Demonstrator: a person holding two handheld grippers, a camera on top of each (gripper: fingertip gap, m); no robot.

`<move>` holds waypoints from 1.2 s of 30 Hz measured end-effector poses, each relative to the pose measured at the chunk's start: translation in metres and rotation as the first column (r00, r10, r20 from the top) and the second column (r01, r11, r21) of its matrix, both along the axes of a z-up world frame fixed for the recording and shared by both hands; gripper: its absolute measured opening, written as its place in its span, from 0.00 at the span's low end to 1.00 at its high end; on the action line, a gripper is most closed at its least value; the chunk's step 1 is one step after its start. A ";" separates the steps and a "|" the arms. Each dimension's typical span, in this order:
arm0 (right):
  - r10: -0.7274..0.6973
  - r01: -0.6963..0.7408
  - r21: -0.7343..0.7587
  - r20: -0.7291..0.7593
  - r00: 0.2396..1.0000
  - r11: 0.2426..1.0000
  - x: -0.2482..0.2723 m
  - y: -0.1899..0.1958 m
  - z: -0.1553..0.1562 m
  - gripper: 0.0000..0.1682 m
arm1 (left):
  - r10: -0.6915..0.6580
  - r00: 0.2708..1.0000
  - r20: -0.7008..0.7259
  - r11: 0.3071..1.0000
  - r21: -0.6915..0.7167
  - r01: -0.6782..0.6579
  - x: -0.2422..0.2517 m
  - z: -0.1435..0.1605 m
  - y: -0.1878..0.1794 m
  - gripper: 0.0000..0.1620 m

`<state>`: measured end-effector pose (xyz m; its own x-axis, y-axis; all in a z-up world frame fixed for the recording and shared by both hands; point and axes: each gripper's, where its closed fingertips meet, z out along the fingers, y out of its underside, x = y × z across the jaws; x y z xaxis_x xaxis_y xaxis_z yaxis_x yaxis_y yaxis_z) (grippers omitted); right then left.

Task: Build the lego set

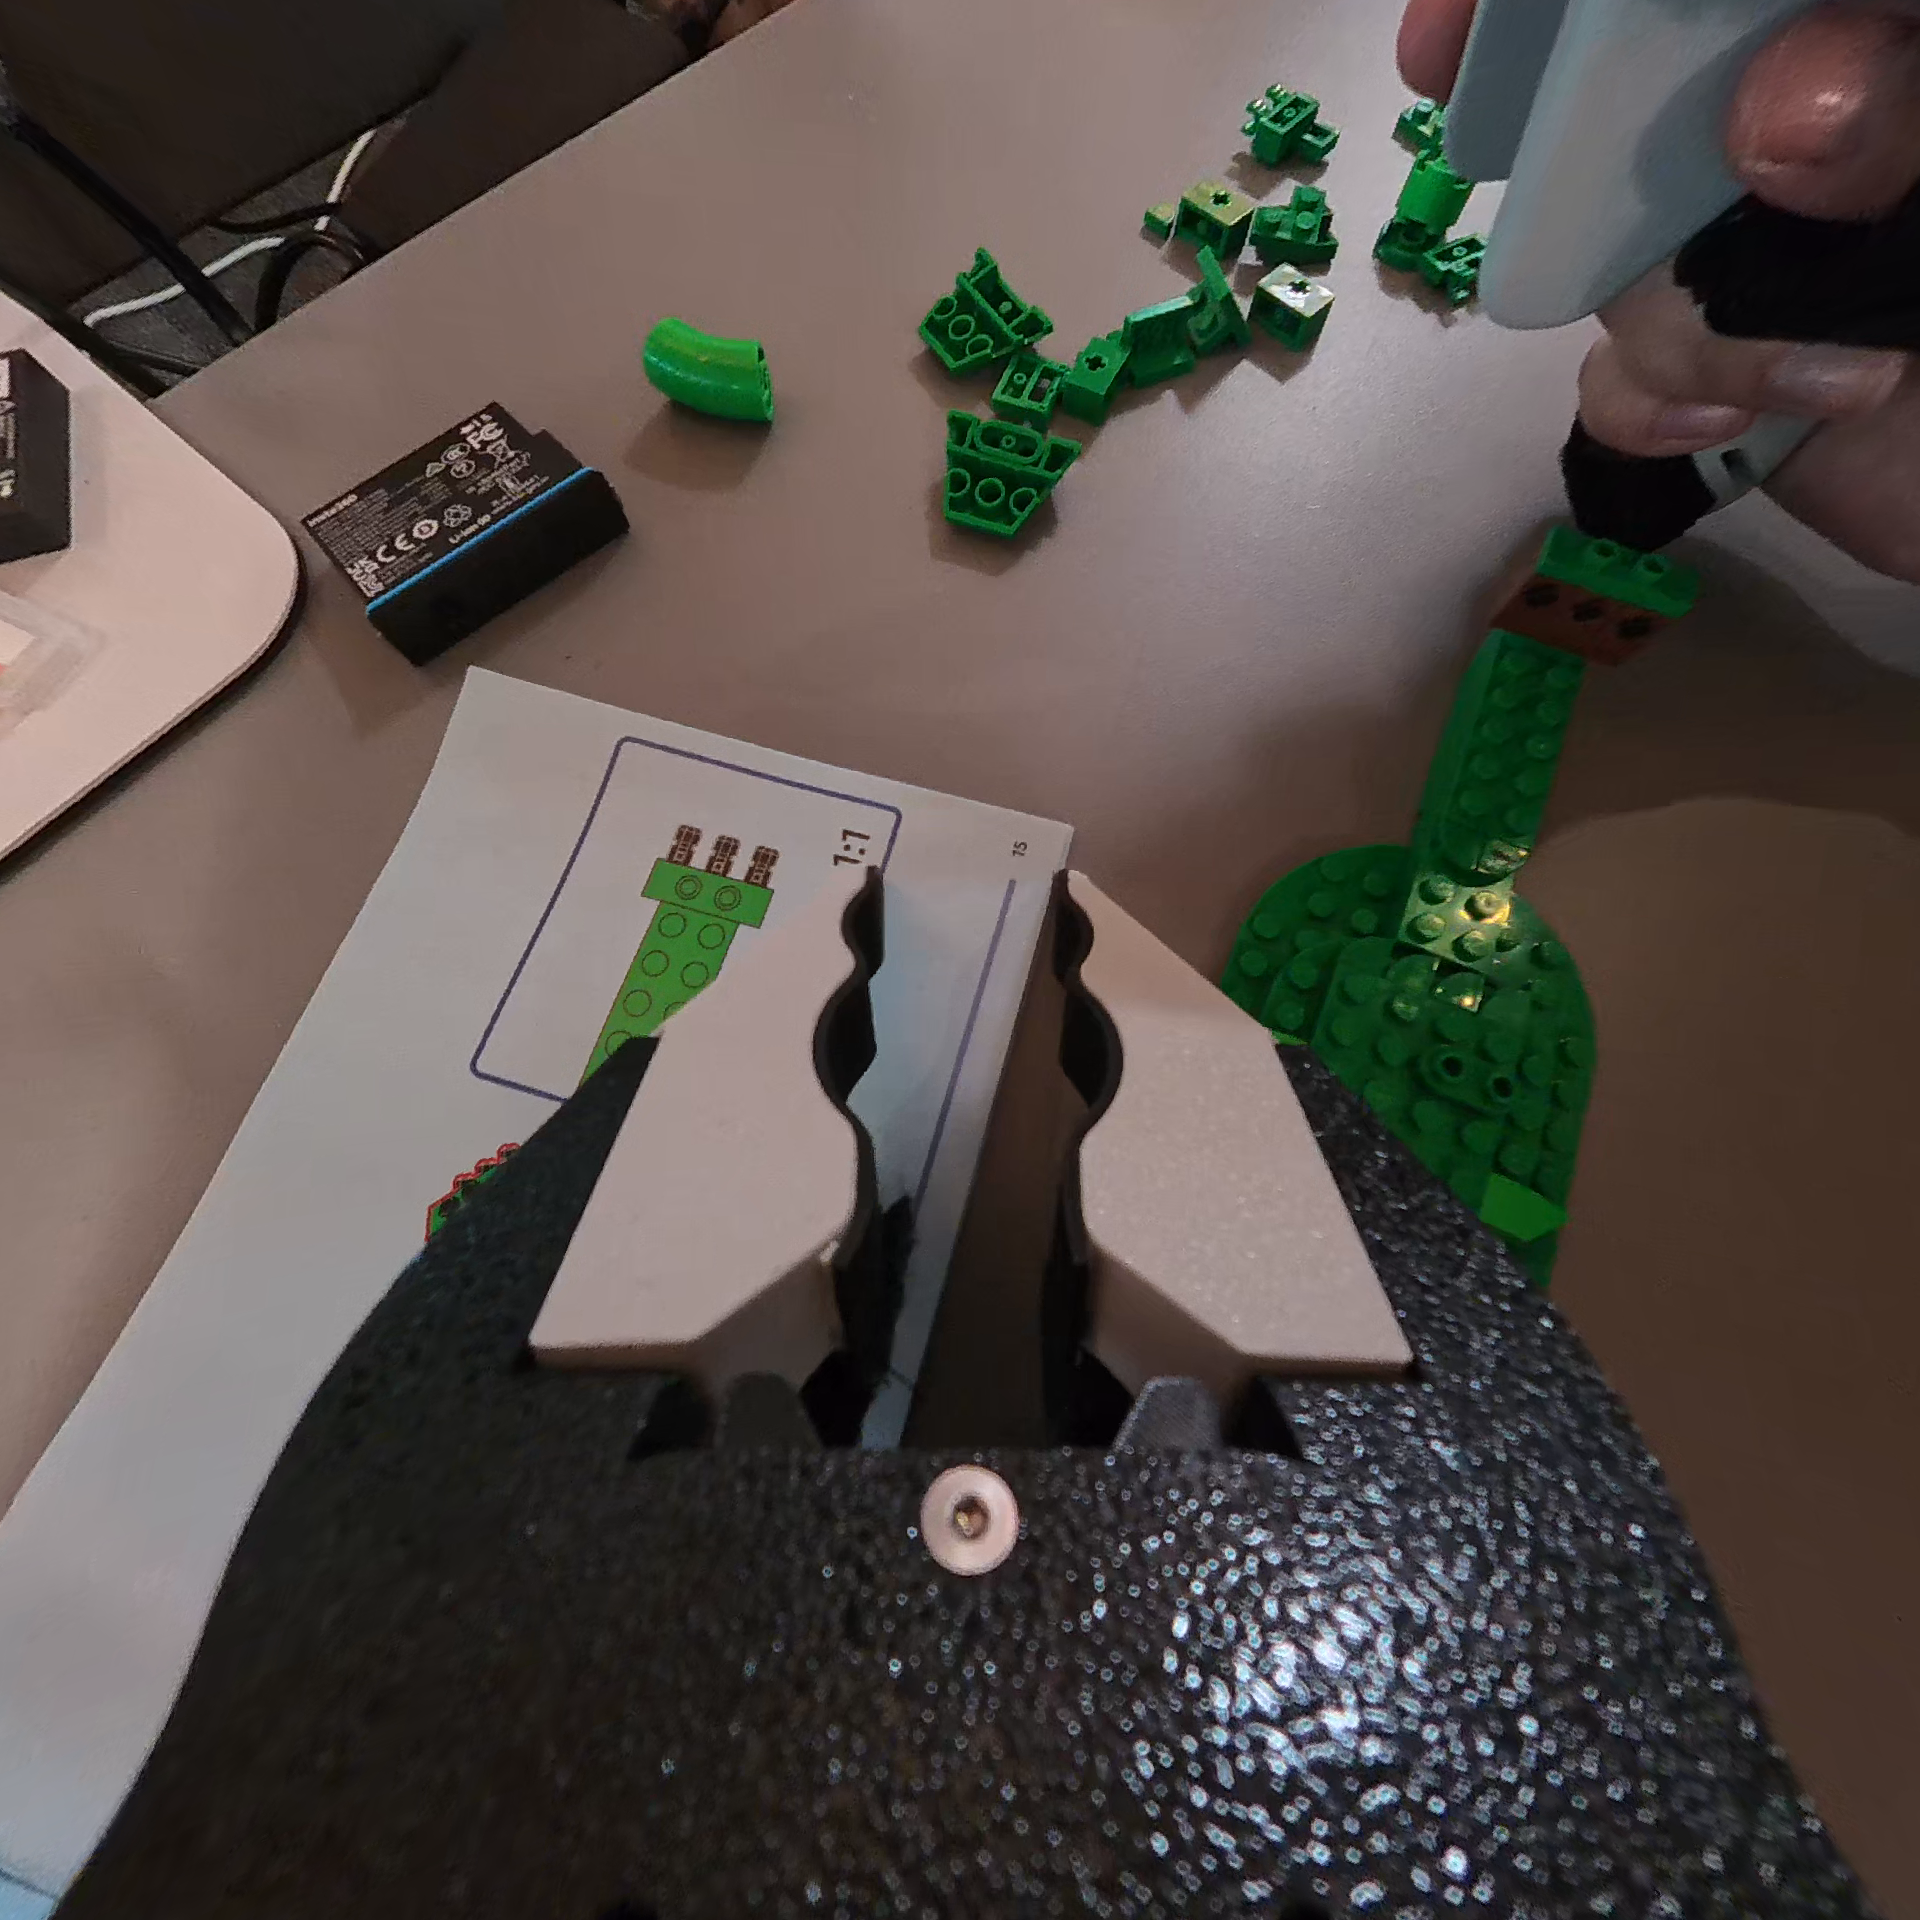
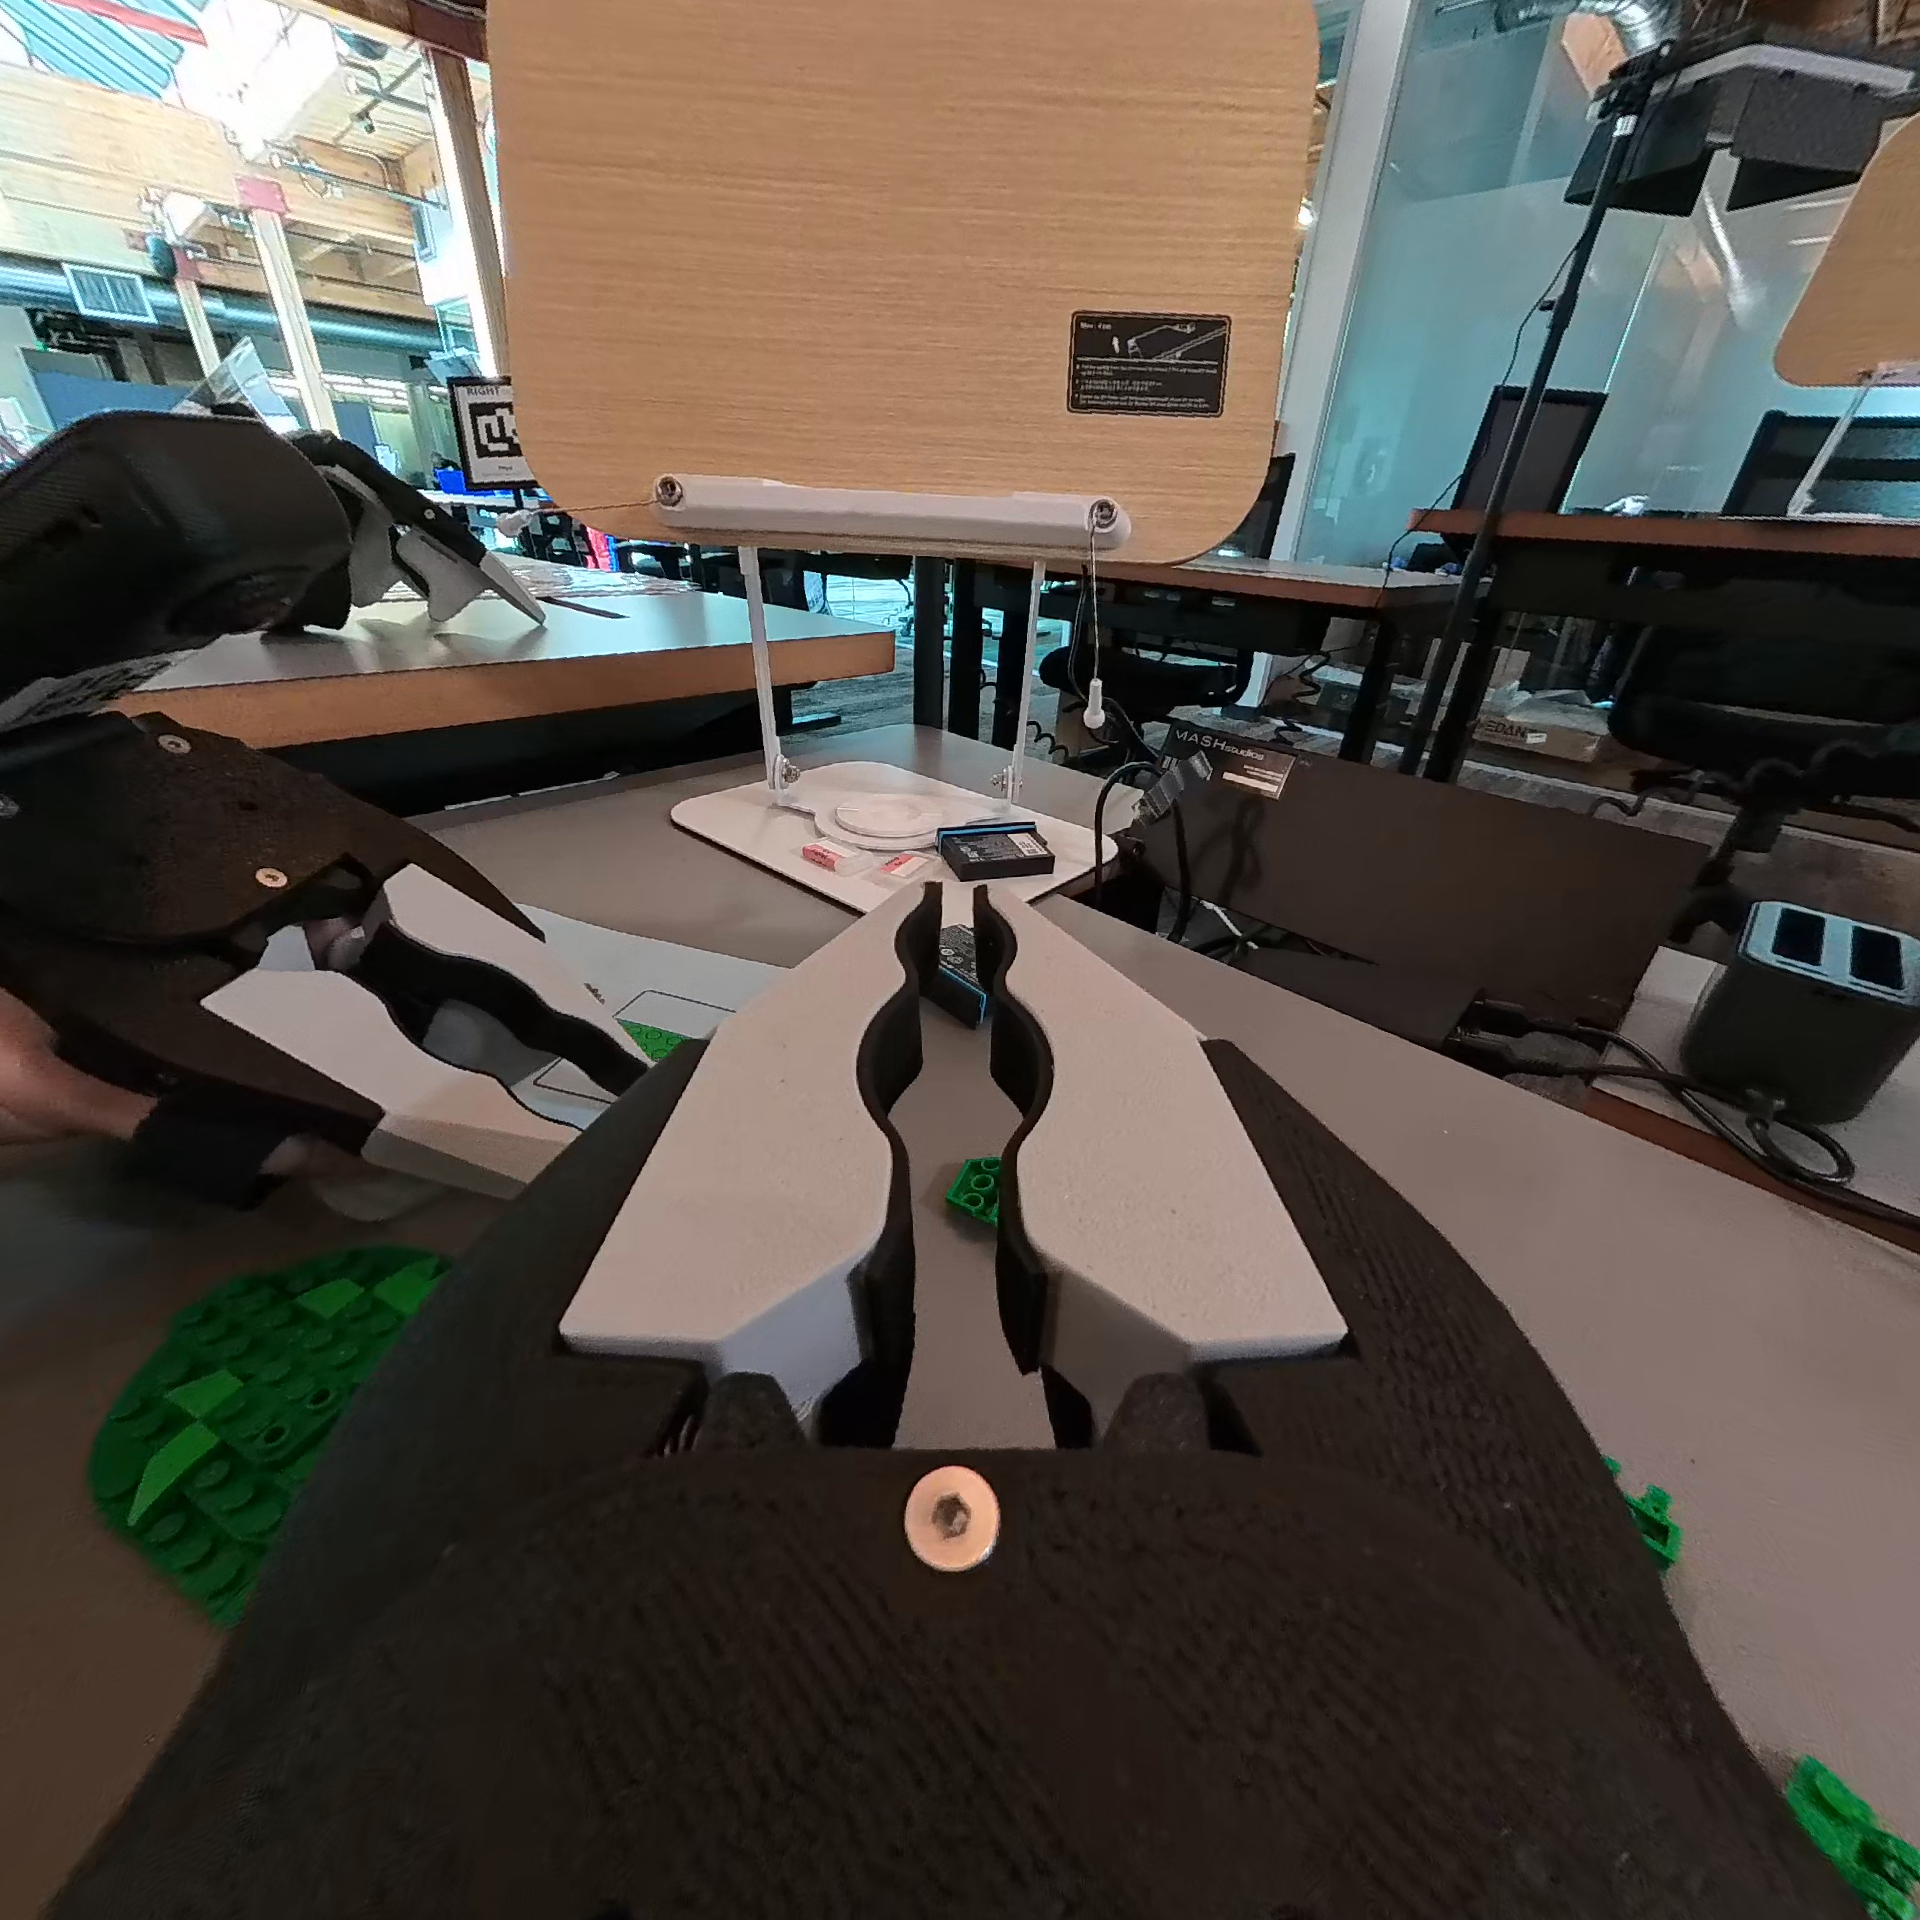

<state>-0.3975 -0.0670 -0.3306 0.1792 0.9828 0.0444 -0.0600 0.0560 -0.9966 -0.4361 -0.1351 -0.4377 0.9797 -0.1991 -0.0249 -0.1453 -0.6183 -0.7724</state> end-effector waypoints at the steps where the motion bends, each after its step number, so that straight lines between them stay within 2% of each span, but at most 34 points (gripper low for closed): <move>1: 0.000 0.000 -0.001 0.000 1.000 1.000 0.000 0.000 0.000 0.02 | -0.003 1.000 0.003 1.000 0.001 0.003 0.000 0.000 0.000 0.18; 12: 0.005 -0.005 -0.013 0.005 1.000 1.000 0.000 0.000 -0.001 0.01 | -0.019 0.998 0.059 0.999 0.040 0.016 0.000 0.005 -0.001 0.14; 36: 0.003 -0.003 -0.014 0.001 1.000 1.000 0.001 0.002 -0.001 0.01 | -0.028 0.991 0.132 0.999 0.041 0.023 0.002 0.007 -0.004 0.11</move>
